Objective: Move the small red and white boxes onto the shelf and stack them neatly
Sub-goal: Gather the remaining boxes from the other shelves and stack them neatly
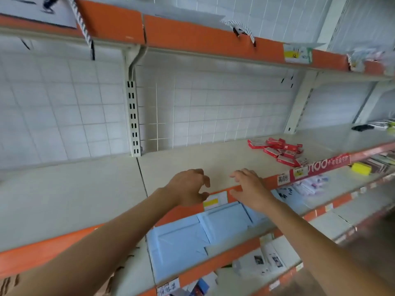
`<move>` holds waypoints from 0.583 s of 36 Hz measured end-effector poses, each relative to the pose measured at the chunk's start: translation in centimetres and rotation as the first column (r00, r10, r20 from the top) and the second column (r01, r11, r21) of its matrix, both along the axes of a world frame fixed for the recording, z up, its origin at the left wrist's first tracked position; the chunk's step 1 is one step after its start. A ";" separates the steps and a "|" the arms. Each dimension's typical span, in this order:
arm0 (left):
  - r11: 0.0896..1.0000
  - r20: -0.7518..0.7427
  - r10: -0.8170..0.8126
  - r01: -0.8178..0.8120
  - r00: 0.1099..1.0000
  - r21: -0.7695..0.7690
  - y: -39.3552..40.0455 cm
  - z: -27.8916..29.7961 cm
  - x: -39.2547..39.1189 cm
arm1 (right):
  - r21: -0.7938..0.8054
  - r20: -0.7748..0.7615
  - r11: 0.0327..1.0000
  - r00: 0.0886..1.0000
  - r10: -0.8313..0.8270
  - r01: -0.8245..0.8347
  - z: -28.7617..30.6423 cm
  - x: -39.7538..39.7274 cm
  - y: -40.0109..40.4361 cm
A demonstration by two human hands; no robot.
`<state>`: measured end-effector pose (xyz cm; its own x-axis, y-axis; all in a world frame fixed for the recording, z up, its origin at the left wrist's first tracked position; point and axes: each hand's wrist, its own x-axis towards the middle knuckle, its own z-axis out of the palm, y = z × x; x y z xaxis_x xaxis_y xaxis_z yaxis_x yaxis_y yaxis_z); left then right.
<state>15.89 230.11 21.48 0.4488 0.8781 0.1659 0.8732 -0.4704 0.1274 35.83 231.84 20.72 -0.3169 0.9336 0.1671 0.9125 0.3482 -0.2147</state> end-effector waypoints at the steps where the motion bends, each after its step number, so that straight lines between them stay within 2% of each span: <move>1: 1.000 -0.007 -0.004 0.004 1.000 -0.005 0.8 0.0 0.8 | -0.010 -0.012 1.000 1.000 -0.009 0.009 -0.3 0.7 0.5; 5: 1.000 -0.021 -0.030 0.030 0.999 -0.004 4.2 0.2 3.6 | -0.038 -0.033 0.999 0.999 -0.011 0.010 -1.1 3.6 2.9; 16: 0.995 -0.024 -0.101 0.101 0.995 0.007 15.6 0.9 10.9 | -0.014 0.095 0.998 0.994 -0.061 0.062 0.9 11.8 13.2; 21: 0.991 -0.043 -0.132 0.131 0.990 -0.010 19.4 0.6 14.1 | -0.024 0.055 0.995 0.994 -0.098 0.099 0.2 14.6 16.9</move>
<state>29.96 249.54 22.09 0.5671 0.8121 0.1374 0.8087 -0.5806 0.0941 50.47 248.77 20.97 -0.2310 0.9646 0.1269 0.9526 0.2508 -0.1723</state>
